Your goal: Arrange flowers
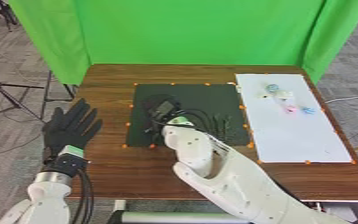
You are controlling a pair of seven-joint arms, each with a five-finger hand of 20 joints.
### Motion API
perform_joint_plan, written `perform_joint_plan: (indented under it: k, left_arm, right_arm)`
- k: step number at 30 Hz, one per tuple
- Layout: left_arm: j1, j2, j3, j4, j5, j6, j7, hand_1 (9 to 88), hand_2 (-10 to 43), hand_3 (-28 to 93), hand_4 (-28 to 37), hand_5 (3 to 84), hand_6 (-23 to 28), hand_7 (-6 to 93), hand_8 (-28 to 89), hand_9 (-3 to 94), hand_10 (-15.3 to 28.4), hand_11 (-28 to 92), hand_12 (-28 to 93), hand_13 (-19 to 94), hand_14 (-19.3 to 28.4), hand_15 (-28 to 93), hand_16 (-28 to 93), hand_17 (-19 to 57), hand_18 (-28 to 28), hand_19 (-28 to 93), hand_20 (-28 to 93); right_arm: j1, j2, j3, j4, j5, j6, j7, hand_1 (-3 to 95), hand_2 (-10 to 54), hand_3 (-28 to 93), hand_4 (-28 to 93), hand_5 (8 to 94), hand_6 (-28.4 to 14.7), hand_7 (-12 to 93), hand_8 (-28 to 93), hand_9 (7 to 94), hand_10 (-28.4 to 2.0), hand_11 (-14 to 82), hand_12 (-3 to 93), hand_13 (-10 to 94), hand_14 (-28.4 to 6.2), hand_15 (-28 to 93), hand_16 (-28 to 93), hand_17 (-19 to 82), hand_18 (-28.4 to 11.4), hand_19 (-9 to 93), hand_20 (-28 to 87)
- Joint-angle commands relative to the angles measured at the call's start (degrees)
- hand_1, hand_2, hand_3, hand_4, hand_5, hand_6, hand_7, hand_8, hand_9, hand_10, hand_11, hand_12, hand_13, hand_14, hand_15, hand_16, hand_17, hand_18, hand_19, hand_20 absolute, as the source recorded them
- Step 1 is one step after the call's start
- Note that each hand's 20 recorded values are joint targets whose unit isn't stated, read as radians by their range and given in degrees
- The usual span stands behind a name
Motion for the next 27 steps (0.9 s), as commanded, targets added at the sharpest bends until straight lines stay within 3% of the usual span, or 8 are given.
perform_joint_plan:
  k: [1,5,6,7,9,13,21,27]
  left_arm:
    - [1.49,0.67,-1.29,-0.09,-0.7,-0.3,0.63,24.9,8.0,73,-28.3,38.1,6.4,14.7,-9,29.0,10.4,16,11,18,11.3,27,-6,-6.5,13.3,33,12]
    - [2.13,2.32,-2.26,-0.58,-0.89,-0.28,1.29,24.6,8.2,73,-28.3,38.1,6.4,14.6,-9,29.0,10.5,16,11,18,11.3,27,-6,-6.5,13.3,33,12]
    - [2.57,0.57,-3.47,-0.83,0.71,-0.58,-0.78,24.5,8.2,73,-28.3,38.0,6.4,14.6,-9,29.0,10.5,16,11,18,11.4,27,-6,-6.5,13.3,33,12]
    - [3.27,0.33,-3.65,-1.19,0.71,-0.21,-1.1,24.4,8.3,73,-28.3,38.0,6.4,14.6,-9,29.0,10.5,16,11,18,11.4,27,-6,-6.5,13.3,33,12]
    - [4.5,0.48,-3.46,-1.64,-0.32,-0.19,-0.35,24.4,8.5,72,-28.3,37.9,6.4,14.6,-9,29.0,10.5,16,11,18,11.4,27,-6,-6.5,13.3,33,12]
    - [4.41,-0.04,-3.08,-1.7,-0.08,-0.23,-0.41,24.3,8.5,73,-28.3,37.9,6.4,14.6,-9,29.0,10.6,16,11,18,11.6,27,-6,-6.5,13.3,33,12]
    - [5.37,-0.3,-3.66,-2.09,0.1,-0.41,-0.32,24.2,8.8,73,-28.3,38.1,6.6,14.7,-9,30.4,10.9,17,11,20,12.4,28,-6,-6.5,13.3,33,12]
    - [5.85,-0.58,-3.71,-2.05,-0.03,0.1,-0.25,24.4,9.0,73,-28.3,38.5,6.6,14.8,-9,30.9,11.0,17,11,21,12.5,29,-6,-6.5,13.4,33,12]
  right_arm:
    - [-8.03,5.16,17.04,-8.5,3.4,8.51,10.72,26.4,-9.5,69,-28,50.8,-10.6,16,-8,57.4,-21.6,18.9,19.7,63,-15.7,61,29,43,-26.7,93,46]
    - [-9.88,9.72,27.24,-7.43,4.77,5.69,12.53,28.3,-9.5,72,-28,40.8,-12.2,13,-8,45.3,-23.6,12.9,17.1,56,-18.6,61,23,38,-28.1,92,40]
    - [-9.11,10.04,29.62,-7.19,7.03,0.76,14.59,30.3,-9.5,73,-28,40.2,-12.2,13,-8,44.3,-23.0,12.2,16.8,55,-18.7,61,23,38,-28.0,92,40]
    - [-8.14,10.6,31.08,-6.63,9.43,-2.12,17.22,31.8,-9.5,73,-28,41.2,-11.3,13,-9,43.3,-21.8,11.3,16.2,54,-18.7,61,22,37,-27.4,92,39]
    - [-7.43,11.91,32.72,-3.46,9.94,2.09,18.01,35.7,-9.5,75,-28,42.6,-10.3,13,-9,40.8,-20.0,10.7,14.9,51,-18.4,59,20,36,-26.8,91,39]
    - [-7.54,14.35,35.67,-0.19,10.2,-0.79,20.31,40.5,-9.5,79,-28,42.8,-9.3,14,-10,41.7,-17.3,11.8,12.8,52,-16.8,58,19,35,-26.3,91,39]
    - [-9.87,17.69,39.79,0.2,16.64,-6.57,24.91,39.8,-9.5,77,-28,46.6,-11.9,11,-10,41.5,-19.2,10.7,12.2,51,-17.4,56,18,35,-26.8,91,40]
    - [-10.46,17.23,41.12,0.7,19.53,-12.49,24.35,44.1,-9.5,78,-28,48.3,-9.8,12,-10,44.6,-17.2,11.2,12.0,52,-16.5,55,18,34,-27.0,91,40]
